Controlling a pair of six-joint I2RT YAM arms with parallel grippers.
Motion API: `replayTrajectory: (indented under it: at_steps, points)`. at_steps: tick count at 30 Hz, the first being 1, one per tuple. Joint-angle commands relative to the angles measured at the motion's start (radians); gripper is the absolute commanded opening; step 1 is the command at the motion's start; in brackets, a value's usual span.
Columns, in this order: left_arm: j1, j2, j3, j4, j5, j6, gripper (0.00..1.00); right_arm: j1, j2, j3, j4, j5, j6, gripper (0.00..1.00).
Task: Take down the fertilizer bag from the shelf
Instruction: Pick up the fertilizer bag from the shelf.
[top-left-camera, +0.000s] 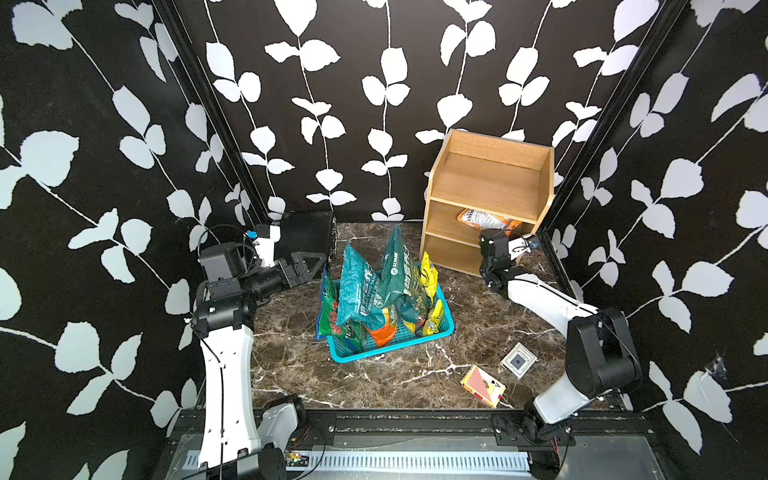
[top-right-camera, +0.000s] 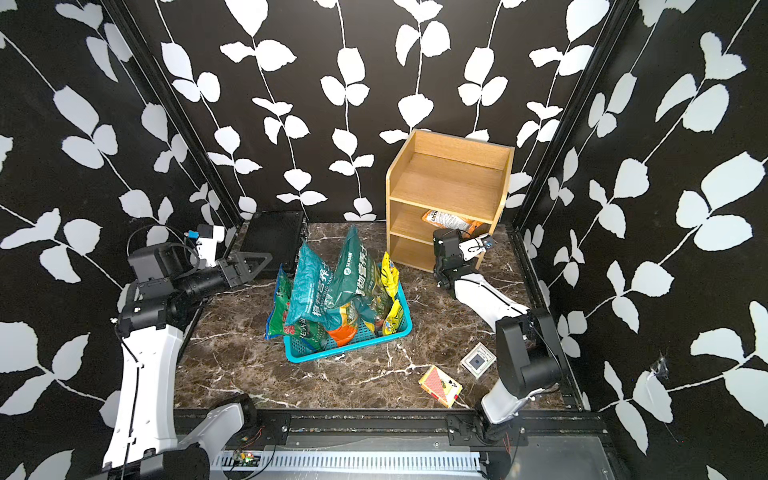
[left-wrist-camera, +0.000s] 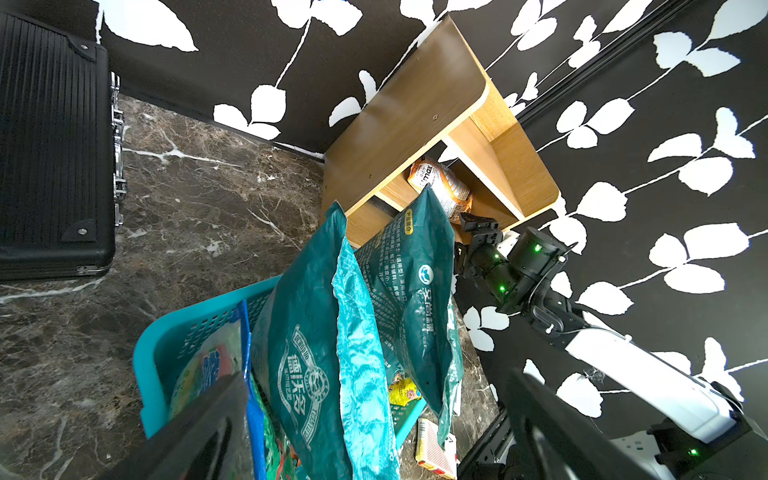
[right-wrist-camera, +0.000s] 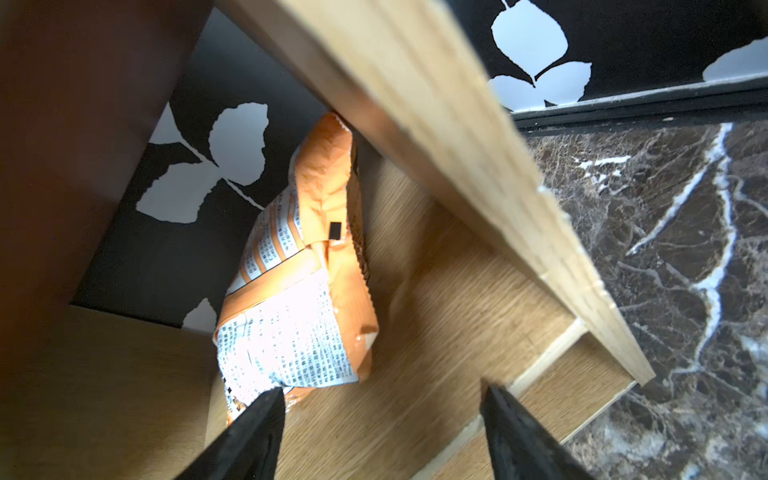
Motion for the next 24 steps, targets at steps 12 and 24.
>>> replayTrajectory:
  at_steps: [12, 24]
  points:
    - [0.003, -0.001, -0.014, 0.021, 0.022, -0.004, 0.99, -0.035, 0.057, 0.079, 0.051, -0.018, -0.156, 0.37]
    - [0.003, -0.001, -0.014, 0.021, 0.021, -0.003, 0.99, -0.044, 0.083, 0.134, -0.085, 0.076, -0.121, 0.58]
